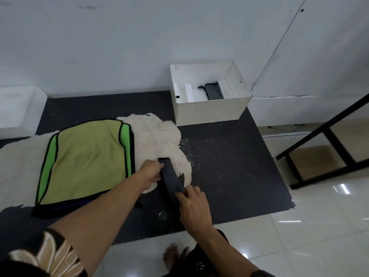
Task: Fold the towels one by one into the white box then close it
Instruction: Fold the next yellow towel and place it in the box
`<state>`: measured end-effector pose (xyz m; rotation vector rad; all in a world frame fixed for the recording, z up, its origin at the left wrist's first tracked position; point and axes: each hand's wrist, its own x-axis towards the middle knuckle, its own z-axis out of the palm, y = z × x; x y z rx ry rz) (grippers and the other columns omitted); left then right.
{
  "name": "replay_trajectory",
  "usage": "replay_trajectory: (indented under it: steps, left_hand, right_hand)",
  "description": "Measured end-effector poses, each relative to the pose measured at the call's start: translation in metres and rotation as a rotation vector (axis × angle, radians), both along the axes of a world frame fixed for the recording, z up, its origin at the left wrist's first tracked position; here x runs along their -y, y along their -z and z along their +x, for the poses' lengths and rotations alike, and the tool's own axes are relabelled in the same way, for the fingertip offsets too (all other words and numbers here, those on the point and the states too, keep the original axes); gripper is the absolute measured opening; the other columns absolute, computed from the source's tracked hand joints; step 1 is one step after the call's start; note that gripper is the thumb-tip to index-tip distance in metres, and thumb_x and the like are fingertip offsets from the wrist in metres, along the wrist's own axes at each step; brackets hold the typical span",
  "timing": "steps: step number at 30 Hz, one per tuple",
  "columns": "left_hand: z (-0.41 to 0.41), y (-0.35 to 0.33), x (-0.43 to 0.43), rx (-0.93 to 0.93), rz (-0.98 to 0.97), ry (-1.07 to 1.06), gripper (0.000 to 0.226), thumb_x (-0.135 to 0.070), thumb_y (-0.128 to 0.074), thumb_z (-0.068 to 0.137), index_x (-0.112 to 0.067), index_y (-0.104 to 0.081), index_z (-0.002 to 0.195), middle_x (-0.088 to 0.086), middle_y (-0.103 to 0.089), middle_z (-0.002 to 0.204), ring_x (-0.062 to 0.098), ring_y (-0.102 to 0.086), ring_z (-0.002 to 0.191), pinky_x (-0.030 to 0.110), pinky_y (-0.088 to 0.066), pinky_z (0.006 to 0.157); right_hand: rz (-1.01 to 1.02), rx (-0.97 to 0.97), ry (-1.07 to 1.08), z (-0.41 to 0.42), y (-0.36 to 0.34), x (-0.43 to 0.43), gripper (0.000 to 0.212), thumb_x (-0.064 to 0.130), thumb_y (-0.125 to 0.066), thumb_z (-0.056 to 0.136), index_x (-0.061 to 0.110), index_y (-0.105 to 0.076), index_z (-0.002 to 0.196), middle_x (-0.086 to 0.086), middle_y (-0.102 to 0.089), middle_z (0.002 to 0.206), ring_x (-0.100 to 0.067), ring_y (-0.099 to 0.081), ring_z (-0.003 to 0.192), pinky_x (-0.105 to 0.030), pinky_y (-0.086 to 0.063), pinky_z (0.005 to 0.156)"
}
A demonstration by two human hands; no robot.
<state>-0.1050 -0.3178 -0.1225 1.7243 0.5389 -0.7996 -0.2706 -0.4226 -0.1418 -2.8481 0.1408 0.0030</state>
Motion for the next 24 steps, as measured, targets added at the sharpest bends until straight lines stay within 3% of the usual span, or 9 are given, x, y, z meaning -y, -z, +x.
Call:
replay_trajectory:
  steps: [3, 9, 14, 17, 21, 24]
  left_hand:
    - [-0.002, -0.002, -0.003, 0.008, 0.004, -0.031, 0.014, -0.002, -0.050, 0.094, -0.009, -0.055, 0.082, 0.009, -0.057, 0.085, 0.018, -0.054, 0.073, 0.030, -0.050, 0.067]
    - [0.003, 0.004, -0.010, 0.056, 0.144, -0.017, 0.009, -0.001, -0.055, 0.085, -0.004, -0.058, 0.077, 0.018, -0.061, 0.087, 0.032, -0.062, 0.081, 0.042, -0.058, 0.077]
    - [0.006, 0.013, -0.015, 0.092, 0.214, 0.012, 0.002, -0.002, -0.060, 0.076, 0.000, -0.062, 0.076, 0.019, -0.065, 0.081, 0.033, -0.067, 0.079, 0.045, -0.059, 0.074]
    - [0.008, 0.025, -0.018, 0.102, 0.238, 0.022, 0.012, -0.004, -0.062, 0.069, 0.003, -0.066, 0.078, 0.018, -0.068, 0.079, 0.033, -0.069, 0.078, 0.047, -0.061, 0.071]
    - [0.005, 0.020, -0.017, 0.118, 0.272, 0.069, 0.010, -0.001, -0.056, 0.071, 0.001, -0.065, 0.074, 0.015, -0.066, 0.076, 0.033, -0.069, 0.080, 0.039, -0.059, 0.071]
    - [0.001, 0.007, -0.014, 0.138, 0.292, 0.123, 0.012, 0.001, -0.050, 0.077, -0.002, -0.059, 0.071, 0.012, -0.061, 0.076, 0.031, -0.065, 0.078, 0.030, -0.052, 0.062]
  right_hand:
    - [0.003, 0.011, -0.038, 0.000, 0.000, 0.000, 0.034, 0.015, -0.072, 0.075, 0.028, -0.068, 0.106, 0.003, -0.054, 0.090, -0.016, -0.049, 0.080, -0.028, -0.042, 0.067]
    - [-0.035, 0.000, -0.081, 0.003, 0.005, -0.004, 0.028, 0.017, -0.068, 0.076, 0.029, -0.071, 0.101, 0.003, -0.054, 0.086, -0.017, -0.049, 0.079, -0.030, -0.044, 0.067]
    - [-0.016, -0.003, -0.105, 0.004, 0.005, -0.004, 0.032, 0.014, -0.070, 0.071, 0.028, -0.071, 0.100, 0.004, -0.055, 0.086, -0.016, -0.049, 0.077, -0.028, -0.039, 0.065]
    - [0.007, 0.009, -0.118, 0.001, 0.007, -0.003, 0.035, 0.014, -0.070, 0.073, 0.028, -0.068, 0.104, 0.005, -0.055, 0.089, -0.016, -0.050, 0.080, -0.027, -0.036, 0.067]
    - [0.018, 0.008, -0.152, 0.002, 0.010, -0.004, 0.034, 0.017, -0.073, 0.073, 0.029, -0.069, 0.105, 0.005, -0.055, 0.089, -0.016, -0.051, 0.081, -0.027, -0.037, 0.067]
    - [0.019, -0.013, -0.158, 0.005, 0.008, -0.004, 0.026, 0.027, -0.071, 0.077, 0.033, -0.073, 0.102, 0.006, -0.057, 0.090, -0.017, -0.052, 0.082, -0.030, -0.042, 0.068]
